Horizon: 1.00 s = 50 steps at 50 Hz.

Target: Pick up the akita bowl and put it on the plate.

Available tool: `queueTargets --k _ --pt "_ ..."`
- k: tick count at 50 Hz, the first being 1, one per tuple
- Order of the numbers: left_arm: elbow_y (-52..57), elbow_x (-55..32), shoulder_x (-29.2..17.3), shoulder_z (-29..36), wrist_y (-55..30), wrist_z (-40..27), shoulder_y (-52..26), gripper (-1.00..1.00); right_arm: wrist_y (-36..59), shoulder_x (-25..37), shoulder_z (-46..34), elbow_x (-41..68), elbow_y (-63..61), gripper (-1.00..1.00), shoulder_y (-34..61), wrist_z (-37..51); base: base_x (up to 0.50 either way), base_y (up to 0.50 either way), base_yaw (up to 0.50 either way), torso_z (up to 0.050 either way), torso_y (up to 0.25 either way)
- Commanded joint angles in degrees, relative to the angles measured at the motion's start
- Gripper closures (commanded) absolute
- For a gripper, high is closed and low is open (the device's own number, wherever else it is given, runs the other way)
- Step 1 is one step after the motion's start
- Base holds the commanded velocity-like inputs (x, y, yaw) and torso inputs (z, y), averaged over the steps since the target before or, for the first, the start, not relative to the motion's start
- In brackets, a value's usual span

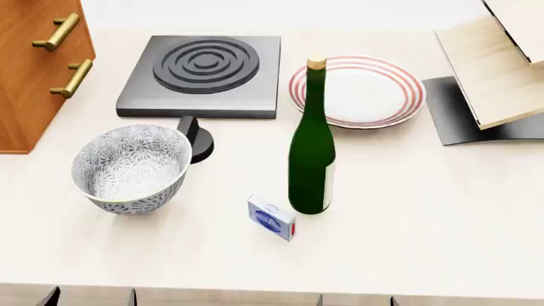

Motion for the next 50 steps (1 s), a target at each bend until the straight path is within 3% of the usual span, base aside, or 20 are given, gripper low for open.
queueTargets --k 1,4,17,41,50 --pt "-0.71 -1.06 -1.06 1.25 0.73 -1.24 0.0 -1.0 0.01 1.45 -1.77 1.44 -0.09 -1.0 -0.04 1.77 0.0 0.0 0.0 0.0 0.0" --pt "2.46 -5.28 -2.06 1.55 -1.77 0.58 0.97 -1.0 0.35 2.08 -2.94 2.71 1.68 -1.0 0.87 0.96 0.0 0.0 0.0 0.0 0.0" --pt "7.71 -2.5 -3.55 4.14 1.0 -3.77 3.74 -1.0 -3.2 3.23 -4.61 0.94 -3.04 -1.0 -1.36 6.02 0.0 0.0 0.0 0.0 0.0" --pt "40.01 -3.7 -7.18 0.14 -12.06 -9.83 3.78 -1.0 8.0 6.49 -0.17 4.43 -29.71 -1.0 -0.65 11.58 0.0 0.0 0.0 0.0 0.0" --pt "43.15 -2.26 -7.69 0.48 -7.64 -11.23 7.21 -1.0 1.06 6.75 0.84 3.32 -36.34 -1.0 -7.58 13.79 0.0 0.0 0.0 0.0 0.0"
